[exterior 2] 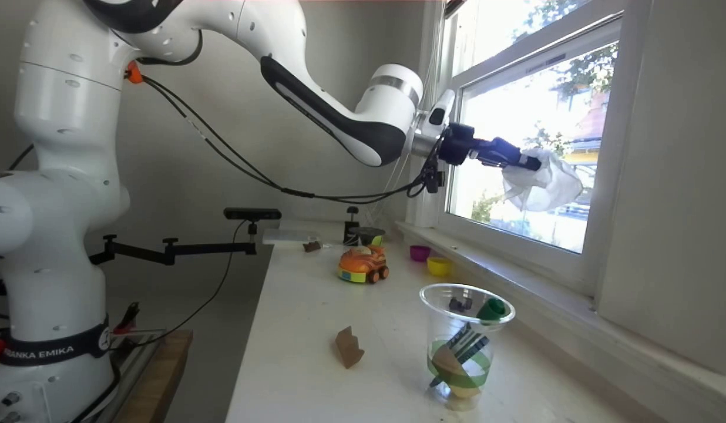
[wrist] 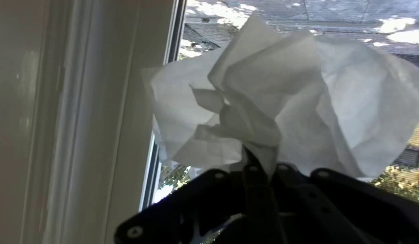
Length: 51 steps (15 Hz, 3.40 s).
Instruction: Use the tissue to wipe the window
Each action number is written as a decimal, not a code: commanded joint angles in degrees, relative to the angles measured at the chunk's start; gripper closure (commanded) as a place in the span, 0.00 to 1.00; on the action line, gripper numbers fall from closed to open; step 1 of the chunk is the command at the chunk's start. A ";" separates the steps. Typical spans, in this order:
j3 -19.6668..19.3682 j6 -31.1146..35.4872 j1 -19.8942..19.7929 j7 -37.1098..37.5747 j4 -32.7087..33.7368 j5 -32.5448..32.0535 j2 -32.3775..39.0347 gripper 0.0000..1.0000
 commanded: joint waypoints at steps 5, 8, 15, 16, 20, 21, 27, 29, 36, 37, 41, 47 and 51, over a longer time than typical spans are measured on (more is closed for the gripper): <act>1.07 16.53 -0.41 0.19 0.89 -0.68 -0.48 1.00; 1.05 25.08 -0.81 0.49 1.97 -0.77 0.30 1.00; 0.95 47.96 -2.50 -0.35 5.58 0.58 3.04 1.00; 0.79 49.57 -2.60 -0.47 5.69 0.47 3.28 1.00; -0.67 43.73 -1.23 0.13 3.59 -2.13 2.37 1.00; -0.86 41.02 -0.92 -0.16 3.06 -2.32 1.86 1.00; -1.03 25.13 0.46 -5.29 0.07 2.09 -0.60 1.00; -0.92 19.31 1.09 -5.99 -1.48 3.38 -1.74 1.00; -1.06 16.55 1.11 -19.75 -11.28 26.86 -4.37 1.00; -1.04 17.96 1.13 -22.52 -13.44 31.32 -4.77 1.00; -1.02 21.43 1.64 -35.47 -22.31 49.01 -6.73 1.00; 9.91 11.01 -5.93 -59.63 -26.41 75.00 -7.32 1.00; 3.96 -4.40 -1.26 -76.34 -18.03 92.68 -9.18 1.00</act>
